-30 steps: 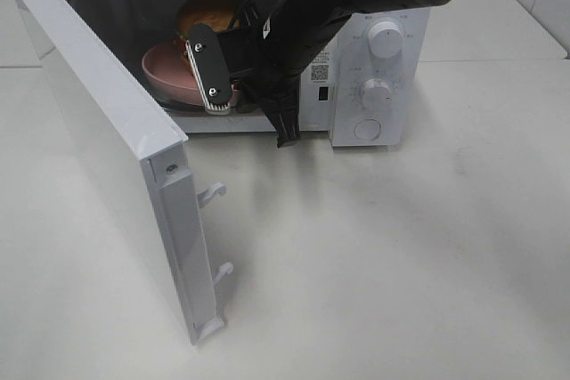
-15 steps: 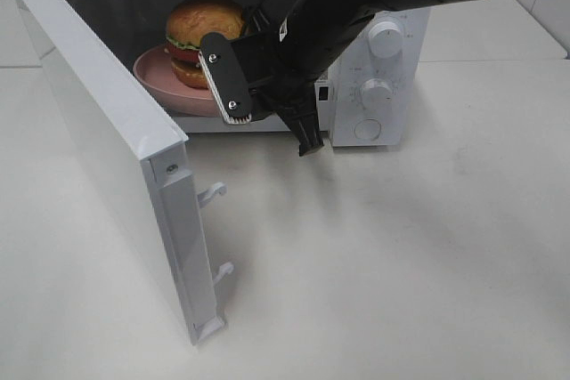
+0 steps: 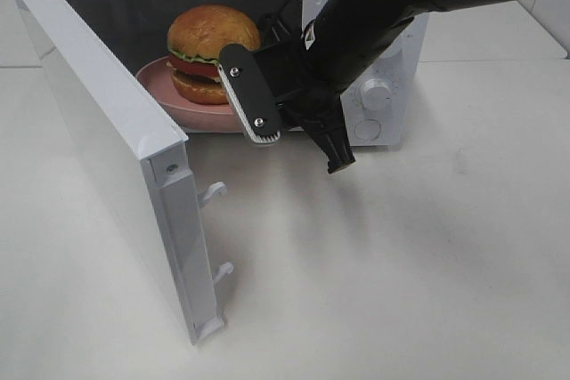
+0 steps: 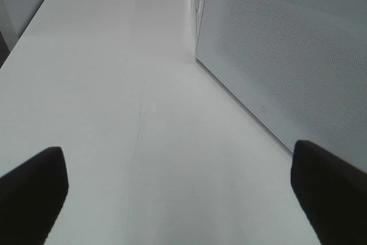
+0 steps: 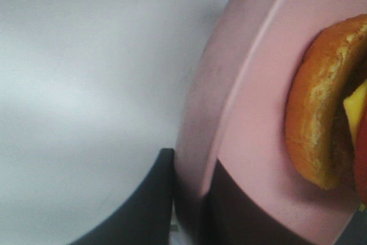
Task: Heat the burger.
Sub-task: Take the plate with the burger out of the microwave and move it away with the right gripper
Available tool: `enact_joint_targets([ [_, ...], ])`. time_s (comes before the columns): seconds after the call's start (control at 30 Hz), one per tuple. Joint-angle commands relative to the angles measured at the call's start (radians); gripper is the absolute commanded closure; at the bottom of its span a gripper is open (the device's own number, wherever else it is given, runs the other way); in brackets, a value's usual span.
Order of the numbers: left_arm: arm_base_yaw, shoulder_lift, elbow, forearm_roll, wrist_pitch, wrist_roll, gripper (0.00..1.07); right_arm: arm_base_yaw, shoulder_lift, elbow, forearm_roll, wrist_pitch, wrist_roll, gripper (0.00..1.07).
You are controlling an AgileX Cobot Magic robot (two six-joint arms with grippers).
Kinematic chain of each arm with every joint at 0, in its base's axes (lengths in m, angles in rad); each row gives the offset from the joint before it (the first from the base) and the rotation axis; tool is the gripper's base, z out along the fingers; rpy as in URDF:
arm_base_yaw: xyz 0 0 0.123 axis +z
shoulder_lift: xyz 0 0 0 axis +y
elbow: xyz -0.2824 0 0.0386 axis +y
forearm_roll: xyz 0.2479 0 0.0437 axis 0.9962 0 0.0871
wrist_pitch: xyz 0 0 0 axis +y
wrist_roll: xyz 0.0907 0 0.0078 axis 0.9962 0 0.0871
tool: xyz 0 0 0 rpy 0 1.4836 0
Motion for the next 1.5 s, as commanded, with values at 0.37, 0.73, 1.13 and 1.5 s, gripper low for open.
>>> enact_joint_targets([
  [0.37, 0.004, -0.022, 0.001, -0.002, -0.006, -0.004, 0.09, -0.016, -0.169, 0.154, -0.015, -0.058, -0.027, 1.07],
  [0.73, 0.004, -0.022, 0.001, -0.002, -0.006, -0.004, 0.09, -0.016, -0.309, 0.277, -0.015, -0.075, -0.027, 1.07],
  [1.13, 0.004, -0.022, 0.001, -0.002, -0.006, -0.004, 0.09, -0.015, -0.478, 0.407, -0.015, -0.074, -0.024, 1.07],
  [1.5, 0.004, -0.022, 0.001, -0.002, -0.006, -0.004, 0.09, -0.014, -0.667, 0.549, -0.02, -0.057, 0.016, 1.07],
])
